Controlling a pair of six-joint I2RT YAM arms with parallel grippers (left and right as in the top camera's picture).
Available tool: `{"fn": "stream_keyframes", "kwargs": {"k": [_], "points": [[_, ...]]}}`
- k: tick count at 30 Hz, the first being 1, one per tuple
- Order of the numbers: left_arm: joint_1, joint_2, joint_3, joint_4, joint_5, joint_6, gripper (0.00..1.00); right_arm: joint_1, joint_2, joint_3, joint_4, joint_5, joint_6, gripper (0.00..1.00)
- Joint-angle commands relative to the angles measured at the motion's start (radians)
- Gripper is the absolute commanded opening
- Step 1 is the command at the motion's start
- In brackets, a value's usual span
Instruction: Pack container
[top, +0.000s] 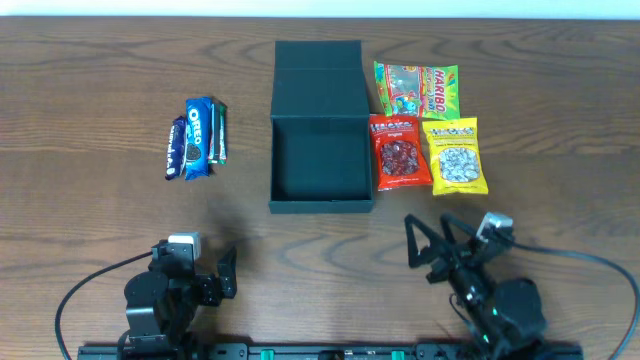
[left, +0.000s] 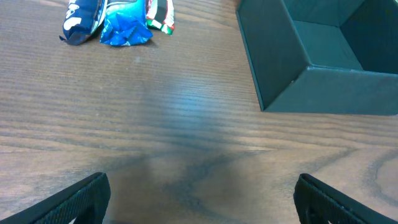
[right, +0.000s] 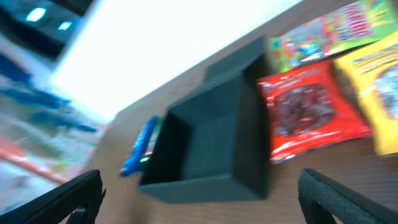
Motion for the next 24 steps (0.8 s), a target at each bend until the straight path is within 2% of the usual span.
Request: {"fn": "stream_keyframes", "kwargs": {"k": [1,9,15,24], "points": [[0.006,-0.008,-0.004,0.001,0.015,-0.014,0.95,-0.068,0.146,0.074,0.023,0.045,-0.112,0.99],[0.006,-0.008,-0.004,0.001,0.015,-0.014,0.95,-0.21,0.653,0.417,0.022,0.041,-0.435,0.99],[0.006,-0.008,-0.004,0.001,0.015,-0.014,0.95,-0.219,1.08,0.739,0.02,0.042,-0.657,0.99],[0.006,-0.008,-0.004,0.001,0.015,-0.014,0.95,-0.219,1.608,1.11,0.042,0.094,-0.684,0.99]]}}
